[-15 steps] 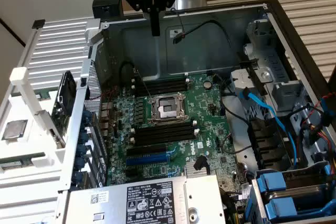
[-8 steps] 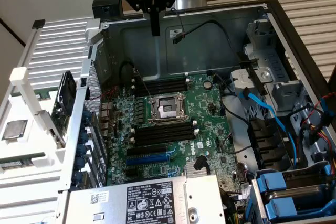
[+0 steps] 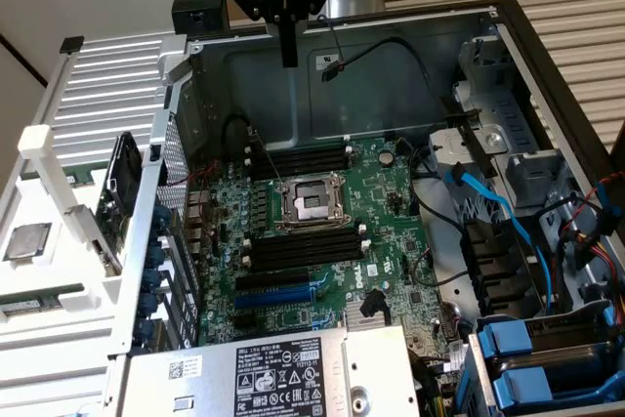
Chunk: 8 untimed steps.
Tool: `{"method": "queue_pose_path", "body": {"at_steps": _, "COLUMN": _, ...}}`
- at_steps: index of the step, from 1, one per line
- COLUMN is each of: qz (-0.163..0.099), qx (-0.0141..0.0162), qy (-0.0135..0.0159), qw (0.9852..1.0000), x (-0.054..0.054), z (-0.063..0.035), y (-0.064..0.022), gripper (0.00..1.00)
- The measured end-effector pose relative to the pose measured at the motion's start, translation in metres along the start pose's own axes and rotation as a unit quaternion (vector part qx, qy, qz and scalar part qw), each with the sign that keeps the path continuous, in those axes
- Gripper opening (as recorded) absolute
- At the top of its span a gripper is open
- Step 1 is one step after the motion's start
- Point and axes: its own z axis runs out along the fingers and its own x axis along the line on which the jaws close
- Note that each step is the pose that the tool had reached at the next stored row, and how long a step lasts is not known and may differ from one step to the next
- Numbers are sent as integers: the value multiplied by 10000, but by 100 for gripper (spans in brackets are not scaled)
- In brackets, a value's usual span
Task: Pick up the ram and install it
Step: 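Reach for the ram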
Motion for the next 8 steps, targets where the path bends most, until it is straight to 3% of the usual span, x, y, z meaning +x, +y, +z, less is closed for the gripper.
{"method": "queue_pose_path", "body": {"at_steps": 5, "qz": 0, "qx": 1, "qy": 0, "qw": 10000, "x": 0, "z": 0, "y": 0, "gripper": 11}}
{"method": "queue_pose_path", "body": {"at_steps": 6, "qz": 0, "qx": 6, "qy": -1, "qw": 10000, "x": 69, "z": -1, "y": 78, "gripper": 11}}
{"method": "queue_pose_path", "body": {"at_steps": 7, "qz": 0, "qx": 9, "qy": -1, "qw": 10000, "x": 93, "z": -1, "y": 95, "gripper": 11}}
{"method": "queue_pose_path", "body": {"at_steps": 8, "qz": -1, "qx": 11, "qy": -6, "qw": 10000, "x": 288, "z": -4, "y": 101, "gripper": 11}}
